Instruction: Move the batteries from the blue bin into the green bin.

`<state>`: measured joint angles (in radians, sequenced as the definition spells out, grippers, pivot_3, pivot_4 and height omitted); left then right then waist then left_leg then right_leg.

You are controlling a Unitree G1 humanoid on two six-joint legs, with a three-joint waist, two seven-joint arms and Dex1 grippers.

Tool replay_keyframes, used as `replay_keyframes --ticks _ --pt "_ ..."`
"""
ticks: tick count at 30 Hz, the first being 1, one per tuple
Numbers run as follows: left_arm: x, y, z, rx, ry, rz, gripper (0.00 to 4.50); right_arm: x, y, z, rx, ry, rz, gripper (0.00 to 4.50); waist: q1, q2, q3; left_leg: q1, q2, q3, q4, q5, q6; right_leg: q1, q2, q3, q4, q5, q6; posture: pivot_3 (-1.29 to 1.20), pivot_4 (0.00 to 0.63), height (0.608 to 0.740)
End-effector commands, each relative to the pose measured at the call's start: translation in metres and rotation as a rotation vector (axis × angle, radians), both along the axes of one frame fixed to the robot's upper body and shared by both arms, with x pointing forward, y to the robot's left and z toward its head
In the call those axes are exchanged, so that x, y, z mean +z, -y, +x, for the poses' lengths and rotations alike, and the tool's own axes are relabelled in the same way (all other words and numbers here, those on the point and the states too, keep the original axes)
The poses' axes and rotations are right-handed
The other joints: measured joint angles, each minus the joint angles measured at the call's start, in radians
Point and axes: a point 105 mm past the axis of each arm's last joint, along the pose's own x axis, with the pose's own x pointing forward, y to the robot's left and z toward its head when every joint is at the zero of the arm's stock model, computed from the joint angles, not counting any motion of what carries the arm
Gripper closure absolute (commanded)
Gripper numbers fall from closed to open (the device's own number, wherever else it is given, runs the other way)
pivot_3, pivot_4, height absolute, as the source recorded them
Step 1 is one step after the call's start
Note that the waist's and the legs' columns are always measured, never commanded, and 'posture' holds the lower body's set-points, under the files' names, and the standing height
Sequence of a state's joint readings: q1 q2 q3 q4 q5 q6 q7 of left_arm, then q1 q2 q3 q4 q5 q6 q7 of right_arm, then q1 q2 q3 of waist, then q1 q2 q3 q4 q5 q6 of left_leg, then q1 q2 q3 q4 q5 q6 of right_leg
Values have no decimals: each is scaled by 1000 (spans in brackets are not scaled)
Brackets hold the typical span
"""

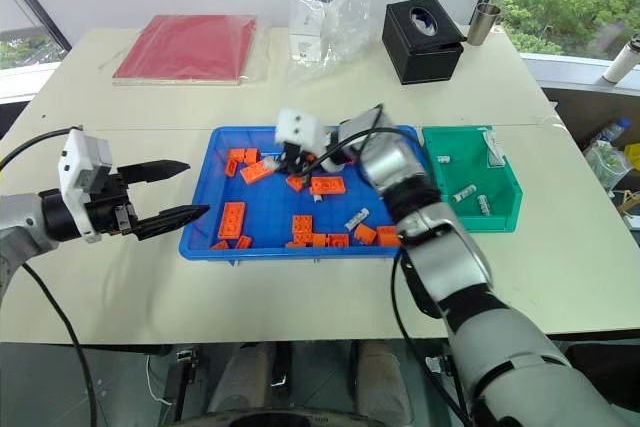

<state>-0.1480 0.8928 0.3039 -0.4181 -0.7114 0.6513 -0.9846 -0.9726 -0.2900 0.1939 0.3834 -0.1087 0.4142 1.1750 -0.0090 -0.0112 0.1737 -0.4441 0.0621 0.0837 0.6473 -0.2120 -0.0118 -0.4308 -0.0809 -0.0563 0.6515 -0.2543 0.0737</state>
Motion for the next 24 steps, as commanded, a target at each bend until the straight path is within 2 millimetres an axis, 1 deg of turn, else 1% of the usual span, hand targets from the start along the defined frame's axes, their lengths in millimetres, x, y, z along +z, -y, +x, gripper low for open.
replay_keyframes --ticks 1,2,3,5,7,8,11,12,13,14,16,17,19,21,22,24 --pt "4 14 7 -77 19 -4 0 58 95 -16 -368 43 164 4386 13 0 0 0 0 0 0 0 0 0 0 0 0 0 0 0 150 736" --pt "4 14 10 -86 17 -4 0 59 118 -22 -459 48 159 4386 20 0 0 0 -1 0 0 0 0 0 0 -1 0 0 0 0 150 736" --pt "4 16 12 -101 15 -6 0 57 141 -28 -548 49 137 4386 22 0 0 0 -1 0 1 0 0 0 0 0 -1 0 0 0 150 736" --pt "5 19 14 -134 11 -12 0 48 176 -43 -684 33 96 4386 21 -1 0 1 -1 1 0 0 0 1 0 0 -3 -2 -4 0 150 736" --pt "6 25 16 -172 11 -14 0 39 201 -57 -785 18 63 4386 13 -1 0 2 0 2 0 0 0 1 1 0 -3 -2 -4 0 150 736" --pt "6 27 16 -189 12 -12 0 35 210 -63 -827 8 58 4386 8 -1 0 1 0 2 0 0 1 1 1 0 -3 -2 -4 0 150 736" --pt "6 34 19 -225 16 -11 0 22 229 -74 -924 -23 39 4386 -6 1 0 2 0 2 0 0 1 1 2 1 -2 -2 -3 0 150 736" --pt "6 36 20 -234 17 -11 0 18 232 -76 -945 -27 37 3927 -7 1 0 2 1 2 0 0 1 1 3 1 -2 -1 -2 0 150 736" --pt "6 37 21 -241 18 -12 0 16 235 -75 -964 -22 41 3362 -7 1 0 2 1 2 -1 0 1 0 3 1 -2 0 -1 0 150 736" --pt "7 38 21 -247 19 -12 0 16 237 -74 -979 -16 46 3013 -7 1 0 2 1 2 -1 0 1 0 3 1 -2 0 0 0 150 736" --pt "7 39 22 -260 19 -10 0 20 242 -69 -1000 14 44 2066 -4 1 0 2 0 2 0 0 1 0 3 1 -2 0 0 0 150 736" --pt "7 40 21 -267 19 -8 0 23 243 -66 -999 35 37 1430 -3 1 0 2 0 1 0 0 1 1 3 1 -2 0 0 0 150 736" --pt "7 42 20 -281 20 -4 0 38 235 -58 -941 87 54 1430 -3 1 0 1 0 1 0 0 1 1 3 1 -3 -1 0 0 150 736" --pt "7 43 19 -290 21 -4 0 49 218 -53 -845 102 85 1430 -3 1 1 1 0 1 0 0 1 1 2 1 -3 -1 -1 0 150 736" --pt "7 45 18 -297 20 -3 0 55 195 -51 -736 109 106 1430 -3 1 1 1 0 1 0 0 1 1 2 1 -3 -1 -1 0 150 736" --pt "6 47 17 -306 20 1 0 59 151 -50 -541 88 135 1430 -9 1 1 2 0 1 0 0 1 1 3 1 -3 -1 0 0 150 736"
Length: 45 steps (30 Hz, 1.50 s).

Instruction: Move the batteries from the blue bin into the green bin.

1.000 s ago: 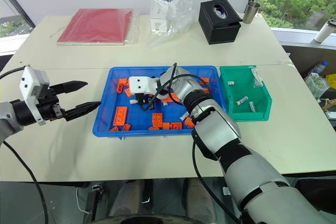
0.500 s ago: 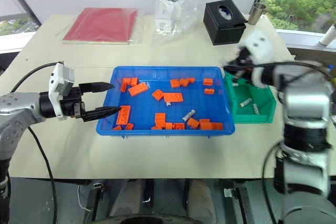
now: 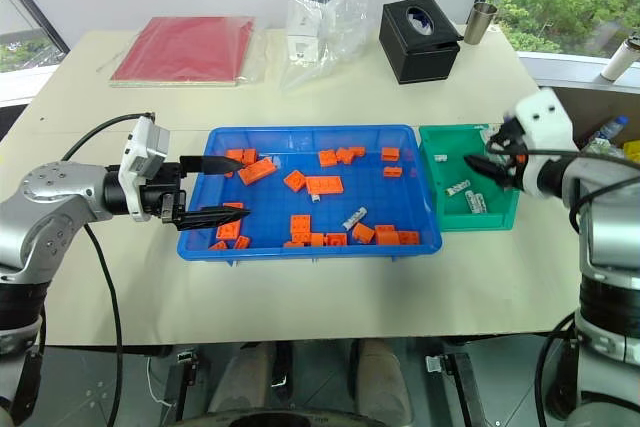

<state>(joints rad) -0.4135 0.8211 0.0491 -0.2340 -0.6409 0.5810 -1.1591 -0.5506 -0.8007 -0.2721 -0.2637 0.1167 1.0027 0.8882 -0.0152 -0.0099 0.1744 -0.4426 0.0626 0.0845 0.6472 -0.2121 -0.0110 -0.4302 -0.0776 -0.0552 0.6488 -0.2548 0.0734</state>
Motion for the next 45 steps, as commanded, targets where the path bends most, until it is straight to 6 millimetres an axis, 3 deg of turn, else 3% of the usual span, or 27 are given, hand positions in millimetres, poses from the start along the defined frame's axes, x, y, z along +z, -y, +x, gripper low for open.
replay_keyframes --ticks 1,4,6,9,10,19,26,33,36,39,43,45 --pt "7 7 -3 -37 46 8 0 12 -75 -3 348 35 9 1430 -5 0 0 0 0 0 0 0 0 0 0 0 0 0 0 0 150 736" --pt "7 8 -3 -37 50 9 0 -14 -121 0 560 -19 -51 1430 0 0 0 0 1 -1 0 0 0 0 2 0 0 0 0 0 150 736" --pt "8 9 -3 -36 53 9 0 -27 -135 8 612 -48 -69 1430 6 -1 0 -1 0 -1 0 0 0 0 2 0 0 0 0 0 150 736" --pt "10 8 -3 -26 63 9 0 -50 -144 22 666 -77 -150 160 10 -1 1 -2 -1 -1 2 0 0 0 0 0 0 0 0 0 150 736" --pt "11 8 -3 -21 66 9 0 -57 -146 24 694 -81 -191 67 10 -1 1 -2 -1 -1 2 0 0 1 0 0 0 0 0 0 150 736" --pt "15 2 -7 26 84 11 0 -84 -161 47 769 -122 -237 67 -4 -1 1 0 0 -1 1 0 0 1 0 0 1 0 1 0 150 736" --pt "15 0 -9 51 87 8 0 -103 -166 54 782 -160 -223 67 5 -1 1 0 0 -1 1 0 0 1 0 0 1 0 1 0 150 736" --pt "18 -1 -8 63 90 2 0 -103 -159 54 764 -167 -200 3186 2 -1 1 0 0 -1 1 0 0 1 0 0 1 0 1 0 150 736" --pt "19 -1 -6 64 89 1 0 -92 -155 54 744 -153 -160 3329 3 -1 1 0 0 -1 1 0 0 1 0 0 1 0 1 0 150 736" --pt "19 -1 -4 63 90 0 0 -71 -168 51 760 -110 -95 3329 2 -1 1 0 0 -1 1 0 0 1 0 0 1 0 1 0 150 736" --pt "18 0 -1 59 89 -2 0 -35 -220 40 810 -25 55 3329 -5 -1 1 0 0 -1 1 0 0 1 1 0 2 0 1 0 150 736" --pt "17 1 0 55 88 -3 0 -30 -250 31 826 -22 102 3329 -9 -1 1 0 1 0 1 0 0 0 1 0 4 0 1 0 150 736"
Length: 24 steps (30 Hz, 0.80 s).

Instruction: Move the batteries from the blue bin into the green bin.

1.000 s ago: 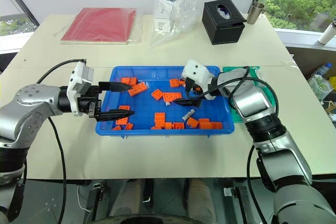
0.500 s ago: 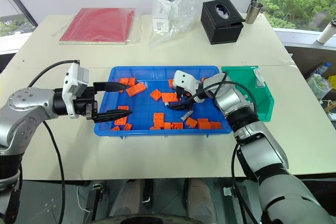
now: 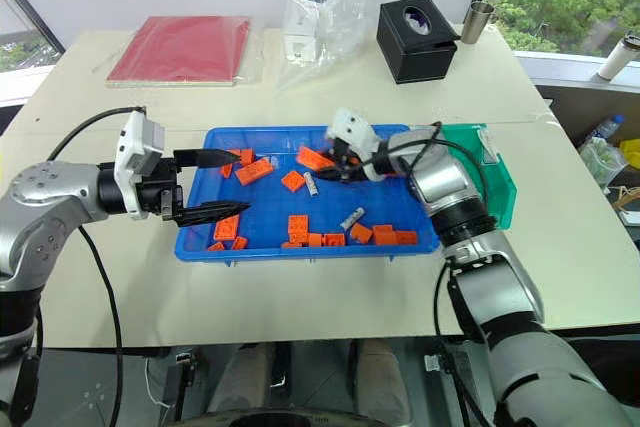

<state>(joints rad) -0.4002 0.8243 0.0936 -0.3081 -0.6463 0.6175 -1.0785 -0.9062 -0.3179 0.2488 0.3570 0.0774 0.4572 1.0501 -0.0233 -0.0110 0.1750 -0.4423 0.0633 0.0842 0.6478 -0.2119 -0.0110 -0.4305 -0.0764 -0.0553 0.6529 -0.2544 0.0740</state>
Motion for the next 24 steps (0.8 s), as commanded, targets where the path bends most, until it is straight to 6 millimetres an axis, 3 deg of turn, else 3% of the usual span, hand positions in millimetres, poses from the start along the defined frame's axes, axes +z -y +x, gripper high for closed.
replay_keyframes --ticks 1,4,6,11,15,19,24 --pt "6 2 0 -15 35 -4 0 31 -52 -17 51 44 100 2827 1 0 0 0 0 0 0 0 0 -1 0 0 1 0 0 0 150 736" --pt "6 4 1 -22 38 -9 0 23 -74 -23 22 62 73 1350 12 0 0 -1 0 -1 0 0 0 -1 1 0 1 0 0 0 150 736" --pt "7 6 2 -24 40 -13 0 21 -70 -16 -53 73 47 370 22 0 0 -1 -1 -1 1 0 0 0 -1 -1 1 0 0 0 150 736" --pt "7 7 4 -29 40 -18 0 19 -28 -4 -258 24 24 370 36 -1 -1 -2 -2 -1 3 0 0 2 -4 -1 -3 0 -1 0 150 736" --pt "5 7 4 -31 33 -19 0 -3 15 -11 -447 -102 -33 370 31 -1 -1 -2 -2 0 1 0 0 1 -3 -1 -3 0 0 0 150 736" --pt "4 10 6 -38 27 -24 0 -27 20 -22 -493 -197 -52 370 13 -1 -1 -1 -1 -1 0 0 0 1 -1 -1 -1 0 0 0 150 736" --pt "5 14 7 -52 30 -25 0 -44 17 -18 -538 -238 -38 370 5 -1 -1 -1 0 -1 0 0 0 0 0 -1 0 0 0 0 150 736"
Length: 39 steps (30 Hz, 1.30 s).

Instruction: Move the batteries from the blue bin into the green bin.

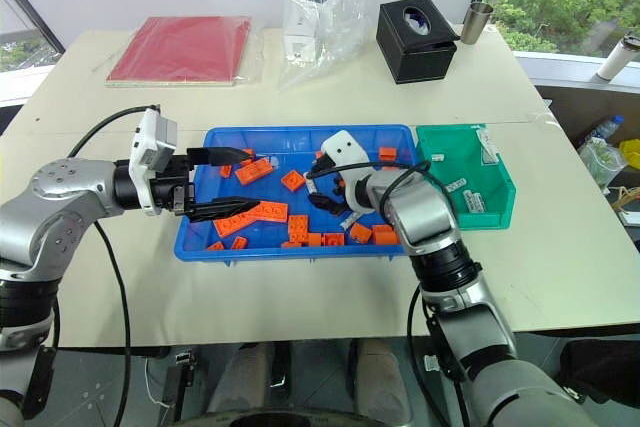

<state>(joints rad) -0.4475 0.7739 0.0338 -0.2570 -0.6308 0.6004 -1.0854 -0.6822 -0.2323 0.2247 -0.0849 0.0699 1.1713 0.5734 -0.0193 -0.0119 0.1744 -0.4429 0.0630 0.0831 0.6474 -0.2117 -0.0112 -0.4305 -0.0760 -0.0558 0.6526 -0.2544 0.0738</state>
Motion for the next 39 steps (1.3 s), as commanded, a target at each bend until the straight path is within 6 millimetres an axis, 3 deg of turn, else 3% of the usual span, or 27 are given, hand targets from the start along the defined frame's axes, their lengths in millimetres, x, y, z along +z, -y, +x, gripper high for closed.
replay_keyframes --ticks 1,5,8,14,15,18,21,23,27,31,35,37,39 --pt "11 2 0 -14 50 3 0 6 -4 7 -20 42 30 370 3 0 0 0 0 0 0 0 0 0 0 0 0 0 0 0 150 736" --pt "12 2 0 -16 53 6 0 -7 -1 11 -40 26 18 370 8 -1 0 0 0 0 1 0 0 1 -1 0 -1 0 0 0 150 736" --pt "12 2 0 -18 54 7 0 -15 3 12 -42 32 -2 1164 6 -1 0 0 0 0 1 0 0 1 -1 0 -1 0 0 0 150 736" --pt "11 3 -2 -23 56 4 0 -7 4 7 -4 47 23 4141 5 -1 0 0 0 0 1 0 0 1 -1 0 -1 0 0 0 150 736" --pt "11 4 -1 -24 56 2 0 -2 6 7 -7 52 32 4397 5 -1 0 0 0 0 1 0 0 1 -1 0 -1 0 0 0 150 736" --pt "11 5 0 -27 57 -3 0 28 25 9 -49 102 68 4397 8 0 0 0 0 0 1 0 0 1 -1 0 -1 0 0 0 150 736" --pt "10 6 1 -29 56 -6 0 73 68 8 -153 184 108 4397 15 0 0 -1 -1 -1 1 0 0 1 -1 0 -1 0 0 0 150 736" --pt "9 5 2 -30 54 -8 0 92 98 2 -227 210 115 4397 17 0 0 -1 -1 0 1 0 0 1 -3 0 -2 0 0 0 150 736" --pt "6 6 5 -39 48 -17 0 106 162 -15 -397 247 23 4397 22 0 0 -1 -1 0 -1 0 0 1 -2 0 -4 0 0 0 150 736" --pt "5 11 7 -64 43 -23 0 100 198 -29 -529 220 9 4397 21 0 0 0 -1 0 -1 0 0 1 -2 0 -4 0 0 0 150 736" --pt "7 17 11 -89 44 -25 0 82 215 -35 -596 205 -43 2467 24 0 0 0 -1 0 0 0 1 1 -2 0 -4 0 0 0 150 736" --pt "7 18 13 -98 44 -22 0 88 214 -35 -559 261 -72 1518 24 0 0 0 -1 1 0 0 1 1 -2 0 -4 0 0 0 150 736" --pt "7 17 14 -104 44 -20 0 97 210 -35 -498 322 -97 1518 24 1 0 0 -1 1 0 0 1 1 -2 0 -4 0 0 0 150 736"
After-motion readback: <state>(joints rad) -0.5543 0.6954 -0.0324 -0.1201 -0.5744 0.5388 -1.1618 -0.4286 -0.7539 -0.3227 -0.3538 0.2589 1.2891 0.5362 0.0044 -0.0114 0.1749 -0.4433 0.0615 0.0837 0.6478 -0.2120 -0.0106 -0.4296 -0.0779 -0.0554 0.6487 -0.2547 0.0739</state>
